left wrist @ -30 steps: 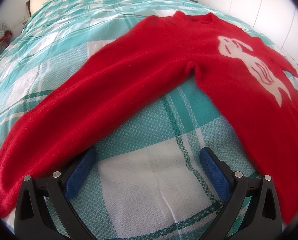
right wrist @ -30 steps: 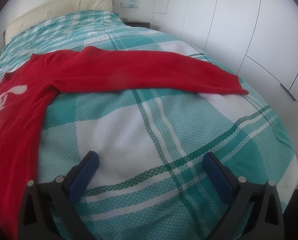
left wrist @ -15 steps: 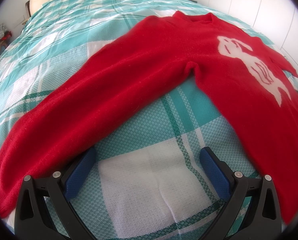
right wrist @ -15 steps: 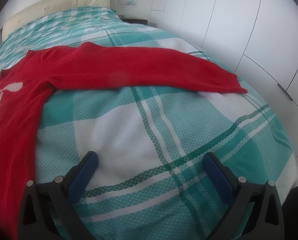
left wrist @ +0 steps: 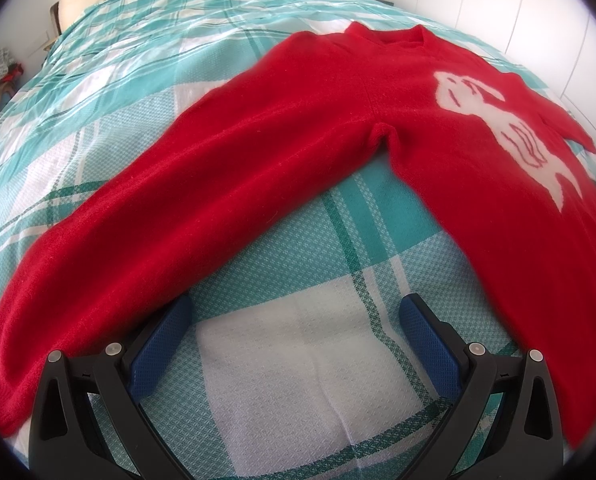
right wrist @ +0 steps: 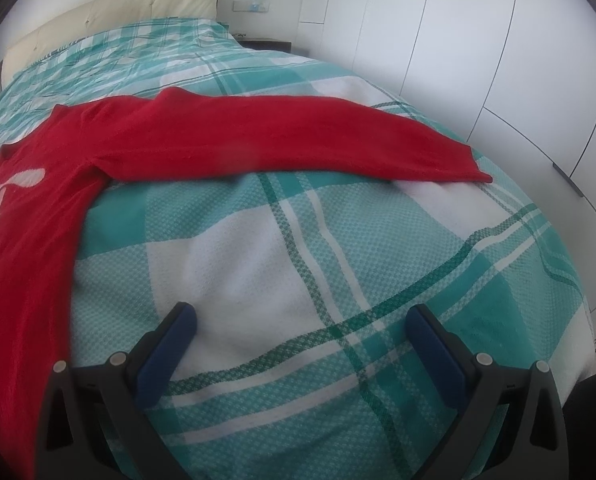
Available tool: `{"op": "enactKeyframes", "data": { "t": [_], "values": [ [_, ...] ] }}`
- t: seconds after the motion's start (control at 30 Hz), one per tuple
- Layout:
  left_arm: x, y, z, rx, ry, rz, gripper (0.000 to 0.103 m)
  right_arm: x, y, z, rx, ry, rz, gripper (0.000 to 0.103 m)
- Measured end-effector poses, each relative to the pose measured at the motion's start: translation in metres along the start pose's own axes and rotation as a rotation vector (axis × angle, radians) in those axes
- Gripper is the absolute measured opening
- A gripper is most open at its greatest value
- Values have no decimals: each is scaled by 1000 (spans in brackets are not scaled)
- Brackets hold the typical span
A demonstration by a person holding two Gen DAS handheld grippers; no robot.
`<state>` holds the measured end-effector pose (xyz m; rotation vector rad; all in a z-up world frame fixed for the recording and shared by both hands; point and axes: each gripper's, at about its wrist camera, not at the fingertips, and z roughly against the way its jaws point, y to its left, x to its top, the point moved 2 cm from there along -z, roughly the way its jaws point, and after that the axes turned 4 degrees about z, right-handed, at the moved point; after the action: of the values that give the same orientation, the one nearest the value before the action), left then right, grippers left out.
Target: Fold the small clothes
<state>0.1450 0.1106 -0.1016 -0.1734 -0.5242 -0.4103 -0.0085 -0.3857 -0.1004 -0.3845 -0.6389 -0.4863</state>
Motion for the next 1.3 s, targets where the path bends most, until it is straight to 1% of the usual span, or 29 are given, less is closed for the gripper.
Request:
{"op": "enactKeyframes", "data": {
  "t": [0.53,1.3],
  "values": [
    [1,-1,-1,2,9,-3,103,-3,-6,0,38,-16,-42,103],
    [1,0,-3,7,7,-3,103,-4,-7,1,60,-26,-62,103]
  ]
}}
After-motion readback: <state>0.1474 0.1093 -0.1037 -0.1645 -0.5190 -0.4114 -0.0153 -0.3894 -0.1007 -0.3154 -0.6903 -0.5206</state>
